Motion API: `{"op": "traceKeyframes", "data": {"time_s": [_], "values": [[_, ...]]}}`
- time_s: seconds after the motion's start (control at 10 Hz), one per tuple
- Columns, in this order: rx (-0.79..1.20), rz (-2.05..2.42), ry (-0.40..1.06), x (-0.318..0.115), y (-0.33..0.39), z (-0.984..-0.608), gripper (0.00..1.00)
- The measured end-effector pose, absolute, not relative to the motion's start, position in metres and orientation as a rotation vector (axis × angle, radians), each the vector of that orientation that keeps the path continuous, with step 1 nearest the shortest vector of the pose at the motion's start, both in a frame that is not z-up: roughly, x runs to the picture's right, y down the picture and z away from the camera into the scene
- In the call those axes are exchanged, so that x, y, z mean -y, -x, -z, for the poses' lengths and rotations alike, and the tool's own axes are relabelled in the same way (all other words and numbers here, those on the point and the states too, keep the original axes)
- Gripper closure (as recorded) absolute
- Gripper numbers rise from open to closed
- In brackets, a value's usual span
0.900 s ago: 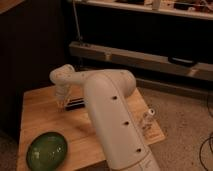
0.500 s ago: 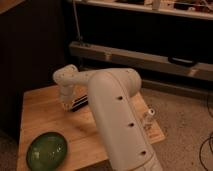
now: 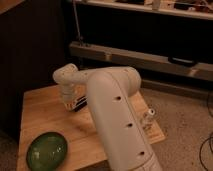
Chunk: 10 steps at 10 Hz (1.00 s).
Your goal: Push the eraser across the table
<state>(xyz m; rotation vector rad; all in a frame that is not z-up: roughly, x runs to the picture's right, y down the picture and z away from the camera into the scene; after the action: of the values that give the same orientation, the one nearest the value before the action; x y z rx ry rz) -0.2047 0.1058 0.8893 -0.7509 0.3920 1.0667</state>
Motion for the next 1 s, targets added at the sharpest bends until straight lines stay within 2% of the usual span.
{"op": "traceKeyframes", "data": {"time_s": [0.4,1.0], "values": [[-0.392,-1.128,0.724,-0.099,0.181,-0.884,0.99],[-0.273,-1.166,0.713,-0.062,0.237,-0.908,0.99]]}}
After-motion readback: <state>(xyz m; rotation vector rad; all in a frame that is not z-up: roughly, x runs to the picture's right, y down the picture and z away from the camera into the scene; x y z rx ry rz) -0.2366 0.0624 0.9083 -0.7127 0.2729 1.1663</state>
